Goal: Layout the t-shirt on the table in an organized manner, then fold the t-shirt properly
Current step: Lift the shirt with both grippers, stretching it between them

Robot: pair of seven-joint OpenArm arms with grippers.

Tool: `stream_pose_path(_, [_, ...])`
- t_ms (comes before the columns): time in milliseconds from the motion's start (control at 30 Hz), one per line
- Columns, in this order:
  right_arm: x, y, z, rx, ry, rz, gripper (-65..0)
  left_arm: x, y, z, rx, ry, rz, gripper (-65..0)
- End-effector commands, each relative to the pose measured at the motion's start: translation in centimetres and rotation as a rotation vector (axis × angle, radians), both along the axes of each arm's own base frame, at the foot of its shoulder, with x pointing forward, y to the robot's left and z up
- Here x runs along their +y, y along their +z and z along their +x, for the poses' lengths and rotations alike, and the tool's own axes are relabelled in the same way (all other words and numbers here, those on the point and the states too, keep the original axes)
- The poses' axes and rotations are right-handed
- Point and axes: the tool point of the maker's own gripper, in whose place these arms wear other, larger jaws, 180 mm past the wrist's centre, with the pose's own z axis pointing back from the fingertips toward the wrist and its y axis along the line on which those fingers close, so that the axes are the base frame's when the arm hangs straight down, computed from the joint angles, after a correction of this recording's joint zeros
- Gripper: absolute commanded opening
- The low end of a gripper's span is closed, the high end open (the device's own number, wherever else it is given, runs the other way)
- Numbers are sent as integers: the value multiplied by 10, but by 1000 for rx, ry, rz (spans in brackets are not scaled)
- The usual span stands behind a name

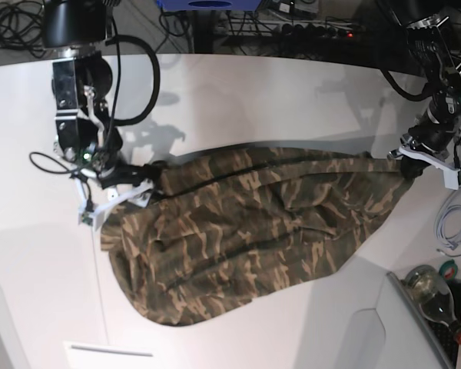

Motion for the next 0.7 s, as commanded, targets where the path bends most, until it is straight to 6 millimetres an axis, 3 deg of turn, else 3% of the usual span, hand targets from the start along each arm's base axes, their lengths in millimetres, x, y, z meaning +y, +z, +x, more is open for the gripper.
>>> stream_pose_path(0, [-7, 16, 22, -69, -21, -6, -185, 5, 12, 5, -39, -6, 19, -650])
stream_pose_path(267, [-15, 18, 51, -92, -95, 231, -189, 5, 11, 3, -34, -7, 19, -650])
stream_pose_path(667, [4, 25, 70, -101, -95, 341, -191, 2, 10, 4, -33, -14, 16, -650])
